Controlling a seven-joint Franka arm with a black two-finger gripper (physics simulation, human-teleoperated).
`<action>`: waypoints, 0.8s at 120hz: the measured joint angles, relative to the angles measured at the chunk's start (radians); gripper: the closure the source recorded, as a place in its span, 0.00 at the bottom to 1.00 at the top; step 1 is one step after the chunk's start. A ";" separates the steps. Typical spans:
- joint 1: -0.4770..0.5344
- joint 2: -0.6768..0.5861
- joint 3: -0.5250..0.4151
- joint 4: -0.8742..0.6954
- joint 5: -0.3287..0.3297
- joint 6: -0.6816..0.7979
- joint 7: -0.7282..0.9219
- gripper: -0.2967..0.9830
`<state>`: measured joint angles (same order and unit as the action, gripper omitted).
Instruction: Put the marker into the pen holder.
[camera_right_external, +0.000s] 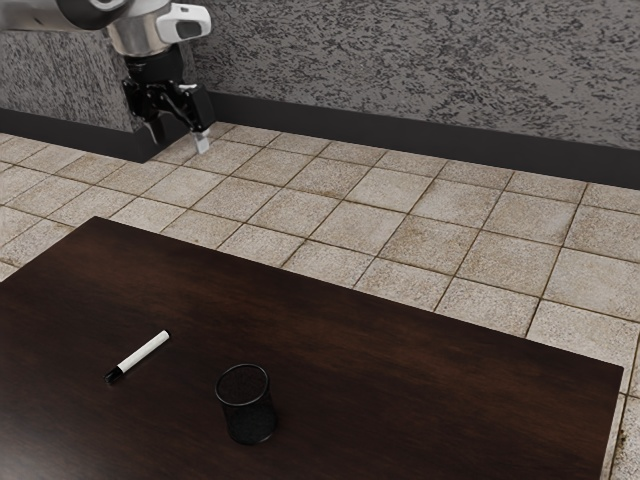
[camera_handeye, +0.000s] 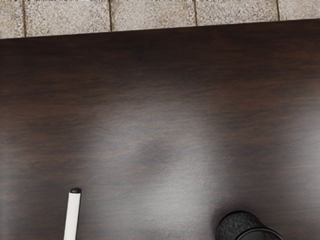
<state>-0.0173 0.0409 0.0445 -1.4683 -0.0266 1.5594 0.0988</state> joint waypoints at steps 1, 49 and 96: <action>0.000 0.000 0.000 0.000 0.000 0.000 0.000 0.25; 0.071 0.123 0.051 -0.325 -0.034 0.098 -0.006 0.25; 0.105 0.198 0.044 -0.640 0.030 0.563 0.036 0.25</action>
<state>0.0880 0.2392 0.0889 -2.1078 0.0035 2.1223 0.1349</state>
